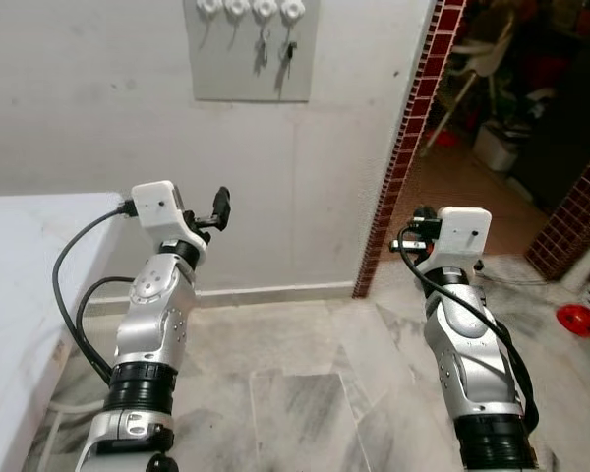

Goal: Hang keys on a hook

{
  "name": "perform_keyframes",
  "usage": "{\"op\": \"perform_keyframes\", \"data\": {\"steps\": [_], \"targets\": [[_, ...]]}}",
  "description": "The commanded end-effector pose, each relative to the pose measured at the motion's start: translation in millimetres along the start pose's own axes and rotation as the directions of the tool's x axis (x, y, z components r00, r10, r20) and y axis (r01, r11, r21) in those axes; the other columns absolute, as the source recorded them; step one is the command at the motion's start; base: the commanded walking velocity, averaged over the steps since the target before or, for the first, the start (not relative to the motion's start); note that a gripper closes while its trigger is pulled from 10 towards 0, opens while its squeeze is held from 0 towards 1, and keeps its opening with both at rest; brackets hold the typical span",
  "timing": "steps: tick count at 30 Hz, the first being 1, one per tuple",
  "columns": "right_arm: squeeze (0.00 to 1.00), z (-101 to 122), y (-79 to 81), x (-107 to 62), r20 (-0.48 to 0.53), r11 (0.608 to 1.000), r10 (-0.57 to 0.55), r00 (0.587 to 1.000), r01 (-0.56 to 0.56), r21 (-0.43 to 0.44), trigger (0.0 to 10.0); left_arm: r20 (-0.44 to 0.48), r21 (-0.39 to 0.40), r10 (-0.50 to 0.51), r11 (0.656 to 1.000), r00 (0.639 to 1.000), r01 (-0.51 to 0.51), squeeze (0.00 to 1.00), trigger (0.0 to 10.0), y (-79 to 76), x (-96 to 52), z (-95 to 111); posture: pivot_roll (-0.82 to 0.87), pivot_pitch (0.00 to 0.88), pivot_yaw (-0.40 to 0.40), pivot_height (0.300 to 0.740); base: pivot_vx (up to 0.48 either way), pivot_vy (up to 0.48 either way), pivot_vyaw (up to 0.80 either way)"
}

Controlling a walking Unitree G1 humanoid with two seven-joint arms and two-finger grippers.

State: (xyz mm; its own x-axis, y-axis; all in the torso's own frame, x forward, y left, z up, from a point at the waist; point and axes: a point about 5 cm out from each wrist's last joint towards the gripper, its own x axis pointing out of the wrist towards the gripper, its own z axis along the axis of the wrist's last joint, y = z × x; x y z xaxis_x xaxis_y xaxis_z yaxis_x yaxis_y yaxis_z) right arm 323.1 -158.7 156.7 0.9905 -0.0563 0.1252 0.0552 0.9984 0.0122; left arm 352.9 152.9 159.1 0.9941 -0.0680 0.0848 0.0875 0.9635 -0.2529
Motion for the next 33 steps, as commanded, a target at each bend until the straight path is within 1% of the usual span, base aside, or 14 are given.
{"op": "perform_keyframes", "data": {"steps": [1, 5, 7, 10, 13, 16, 18, 20, 22, 23, 25, 28, 30, 33], "targets": [[0.0, 1, -0.2, 1.5, -0.006, 1.0, -0.01, 1.0, 0.01, 0.01, 10.0, 0.008, 0.011, -0.015, 1.0, 1.0, 0.014, 0.0, 10.0, -2.6, 1.8, 3, -0.05, 0.0, -0.045, 0.74, 0.0, 0.0, 0.0], [0.0, 2, 0.7, 1.5, 0.0, 1.0, -0.003, 1.0, 0.003, 0.0, 10.0, 0.014, 0.004, -0.016, 1.0, 1.0, 0.016, 0.0, 10.0, -1.7, 0.9, 4, -0.05, 0.0, -0.047, 0.74, 0.0, 0.0, 0.0], [0.0, 2, 1.5, 1.5, -0.003, 1.0, 0.002, 1.0, -0.002, 0.01, 10.0, 0.012, -0.001, -0.015, 1.0, 1.0, 0.015, 0.0, 10.0, -1.0, 1.0, 4, -0.05, 0.0, -0.047, 0.74, 0.0, 0.0, 0.0], [0.0, 2, 1.5, 1.1, -0.01, 1.0, 0.0, 1.0, 0.0, 0.018, 10.0, 0.013, -0.044, -0.005, 0.999, 1.0, 0.005, 0.0, 10.0, 0.5, 0.7, 3, -0.05, 0.0, -0.05, 0.74, 0.0, 0.0, 0.0], [0.0, 2, 1.1, 1.1, -0.013, 1.0, -0.005, 1.0, 0.005, 0.013, 10.0, 0.024, -0.023, -0.003, 1.0, 1.0, 0.004, 0.0, 10.0, 0.2, 0.3, 5, -0.05, 0.0, -0.053, 0.74, 0.0, 0.0, 0.0], [0.0, 2, 1.3, 1.1, -0.017, 1.0, -0.005, 1.0, 0.005, 0.011, 10.0, 0.022, -0.023, -0.01, 1.0, 1.0, 0.011, 0.0, 10.0, -0.6, 0.2, 4, -0.05, 0.0, -0.054, 0.74, 0.0, 0.0, 0.0], [0.0, 1, 1.2, 1.4, -0.045, 0.999, -0.014, 0.999, 0.016, 0.034, 10.0, 0.003, -0.031, -0.003, 1.0, 1.0, 0.004, 0.0, 10.0, 0.3, 0.7, 2, -0.05, 0.0, -0.054, 0.74, 0.0, 0.0, 0.0], [0.0, 1, 1.3, 1.5, -0.054, 0.999, -0.007, 0.999, 0.009, 0.039, 10.0, 0.002, -0.037, 0.0, 0.999, 1.0, 0.0, 0.0, 10.0, 1.0, 0.9, 3, -0.05, 0.0, -0.054, 0.74, 0.0, 0.0, 0.0], [0.0, 4, 3.6, 0.8, -0.021, 0.999, 0.029, 0.999, -0.029, 0.026, 10.0, -0.003, -0.041, 0.002, 0.999, 1.0, -0.002, 0.0, 10.0, 2.0, 1.0, 2, -0.05, 0.0, -0.054, 0.74, 0.0, 0.0, 0.0], [0.0, 4, 3.6, 0.8, -0.021, 0.999, 0.029, 0.999, -0.029, 0.026, 10.0, -0.003, -0.041, 0.002, 0.999, 1.0, -0.002, 0.0, 10.0, 2.0, 1.0, 2, -0.05, 0.0, -0.054, 0.74, 0.0, 0.0, 0.0], [0.0, 6, 7.7, -1.4, 0.005, 0.995, 0.09, 0.996, -0.09, 0.045, 10.0, -0.003, -0.037, -0.005, 0.999, 1.0, 0.005, 0.0, 10.0, 2.4, 1.0, 3, -0.05, 0.0, -0.054, 0.74, 0.0, 0.0, 0.0], [0.0, 7, 7.5, -2.3, 0.013, 0.996, 0.085, 0.996, -0.086, 0.019, 10.0, 0.001, -0.04, -0.007, 0.999, 1.0, 0.007, 0.0, 10.0, 2.5, 0.9, 4, -0.05, 0.0, -0.053, 0.74, 0.085, 0.0, 0.0], [0.0, 10, 10.2, -3.5, 0.039, 0.993, 0.115, 0.993, -0.116, 0.026, 10.0, 0.005, -0.039, -0.015, 0.999, 1.0, 0.016, 0.0, 10.0, 1.9, 0.9, 5, -0.05, 0.0, -0.051, 0.74, 0.276, 0.0, 0.0], [0.0, 14, 12.5, -4.8, 0.068, 0.99, 0.132, 0.989, -0.134, 0.036, 10.0, 0.005, -0.039, -0.019, 0.999, 1.0, 0.019, 0.0, 10.0, 1.9, 1.1, 6, -0.05, 0.0, -0.049, 0.74, 0.303, 0.0, 0.0]]}}
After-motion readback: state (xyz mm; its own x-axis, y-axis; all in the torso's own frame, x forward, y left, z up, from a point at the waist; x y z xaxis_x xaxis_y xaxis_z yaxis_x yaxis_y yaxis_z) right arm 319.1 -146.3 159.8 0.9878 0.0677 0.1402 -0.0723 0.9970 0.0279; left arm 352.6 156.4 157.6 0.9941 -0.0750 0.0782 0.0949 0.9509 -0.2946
